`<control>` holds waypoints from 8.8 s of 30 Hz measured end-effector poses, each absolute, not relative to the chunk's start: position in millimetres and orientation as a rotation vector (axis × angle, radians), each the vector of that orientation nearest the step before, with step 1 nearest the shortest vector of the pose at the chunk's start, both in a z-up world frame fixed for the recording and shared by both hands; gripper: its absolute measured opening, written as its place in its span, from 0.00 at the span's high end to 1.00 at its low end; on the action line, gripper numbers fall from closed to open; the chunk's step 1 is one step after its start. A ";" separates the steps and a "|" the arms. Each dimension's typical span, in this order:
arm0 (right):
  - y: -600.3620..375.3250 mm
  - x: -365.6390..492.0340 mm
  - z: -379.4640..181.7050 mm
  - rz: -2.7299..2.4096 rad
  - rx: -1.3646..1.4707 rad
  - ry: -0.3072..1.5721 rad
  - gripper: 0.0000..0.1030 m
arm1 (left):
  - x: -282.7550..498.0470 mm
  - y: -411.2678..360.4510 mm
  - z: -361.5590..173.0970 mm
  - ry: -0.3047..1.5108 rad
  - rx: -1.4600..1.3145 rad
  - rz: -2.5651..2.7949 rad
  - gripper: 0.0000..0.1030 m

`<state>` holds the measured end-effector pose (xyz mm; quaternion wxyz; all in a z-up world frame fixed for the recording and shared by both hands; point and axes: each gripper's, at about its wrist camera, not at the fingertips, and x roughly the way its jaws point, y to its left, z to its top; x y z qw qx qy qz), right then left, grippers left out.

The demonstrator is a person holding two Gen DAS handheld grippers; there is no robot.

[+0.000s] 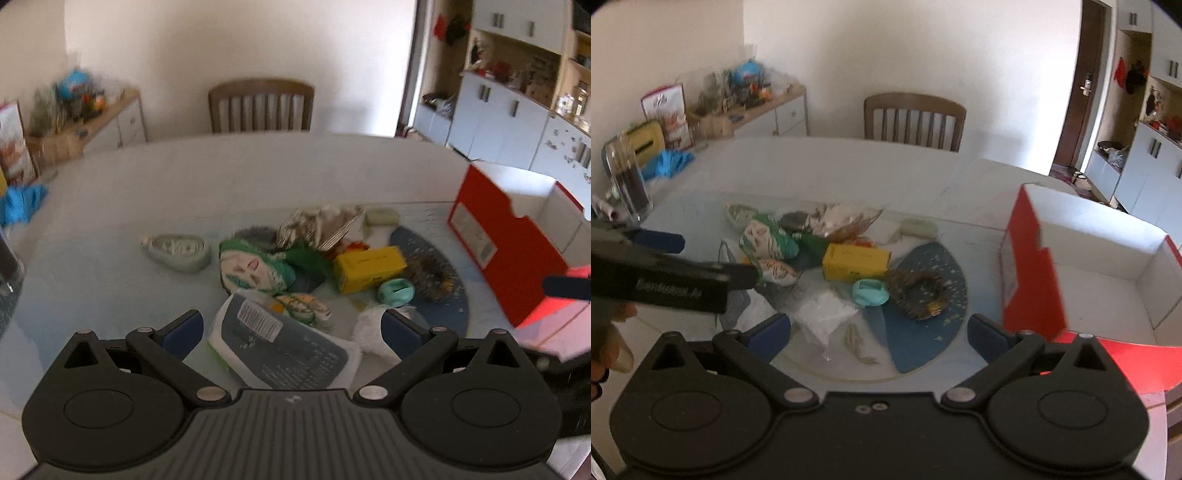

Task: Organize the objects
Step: 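Grasp the grey wet-wipe pack with the left tool while the right tool grasps the bubble-wrap bag, then carry both held items over the shoebox and lower them inside, then open both tools to release the items and lift out of the box, then grasp the green plush with the left tool while the right tool grasps the brown hair tie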

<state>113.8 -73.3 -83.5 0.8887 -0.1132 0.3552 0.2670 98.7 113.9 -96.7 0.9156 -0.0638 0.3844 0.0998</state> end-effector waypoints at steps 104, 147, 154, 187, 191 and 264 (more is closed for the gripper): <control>-300.1 261.1 -39.7 0.489 -0.029 0.807 0.61 | 251.3 -129.4 -30.8 0.805 -0.035 -0.138 0.69; -298.9 320.1 -131.9 0.507 -0.205 1.134 0.53 | 359.2 -176.5 -135.4 1.203 0.048 -0.153 0.53; -307.2 319.5 -123.1 0.507 -0.186 1.114 0.43 | 351.7 -173.1 -125.6 1.165 0.031 -0.144 0.44; -298.6 244.6 -24.5 0.531 -0.038 0.861 0.33 | 238.9 -119.7 -31.0 0.811 -0.037 -0.141 0.44; -284.3 231.6 -16.5 0.537 -0.002 0.845 0.30 | 218.3 -101.3 -19.3 0.775 -0.064 -0.131 0.44; -57.1 234.2 -118.7 0.484 -0.081 0.981 0.50 | 170.6 173.2 -136.6 0.813 -0.099 0.128 0.00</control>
